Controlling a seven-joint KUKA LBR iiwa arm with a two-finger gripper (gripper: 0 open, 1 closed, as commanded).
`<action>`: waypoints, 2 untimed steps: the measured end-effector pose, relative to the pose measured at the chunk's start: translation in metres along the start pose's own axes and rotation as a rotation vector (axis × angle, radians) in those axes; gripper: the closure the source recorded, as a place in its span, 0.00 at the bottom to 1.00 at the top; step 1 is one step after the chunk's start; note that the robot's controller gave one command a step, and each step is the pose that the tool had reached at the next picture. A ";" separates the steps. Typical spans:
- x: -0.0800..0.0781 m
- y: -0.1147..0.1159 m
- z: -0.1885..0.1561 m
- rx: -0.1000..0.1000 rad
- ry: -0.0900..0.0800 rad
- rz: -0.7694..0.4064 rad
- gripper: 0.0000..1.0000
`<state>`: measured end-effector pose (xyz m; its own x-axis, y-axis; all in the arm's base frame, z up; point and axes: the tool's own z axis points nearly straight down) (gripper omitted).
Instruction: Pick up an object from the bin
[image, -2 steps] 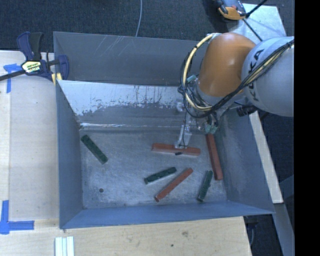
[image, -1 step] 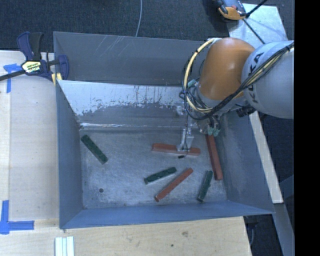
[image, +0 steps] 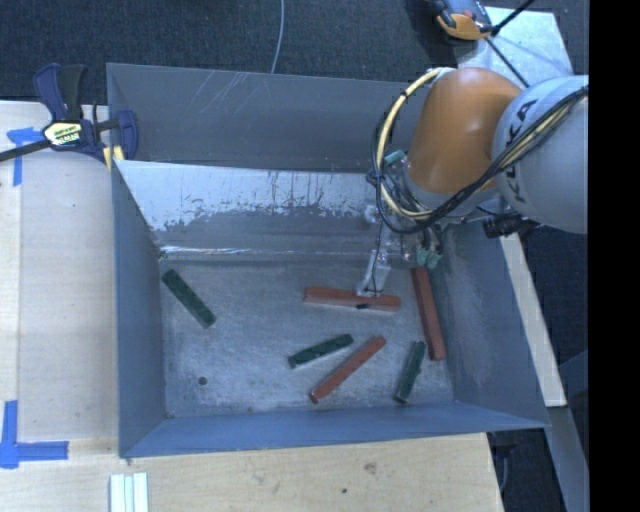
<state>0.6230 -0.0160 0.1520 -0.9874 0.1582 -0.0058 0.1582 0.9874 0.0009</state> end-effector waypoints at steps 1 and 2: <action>-0.003 -0.004 0.067 0.000 -0.001 -0.017 0.00; -0.004 -0.005 0.080 0.000 -0.001 0.065 1.00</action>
Offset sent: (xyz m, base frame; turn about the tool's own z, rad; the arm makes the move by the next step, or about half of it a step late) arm 0.0016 -0.0047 -0.0820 0.0651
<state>0.6262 -0.0214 0.0718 -0.9750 0.2219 -0.0072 0.2219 0.9751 0.0017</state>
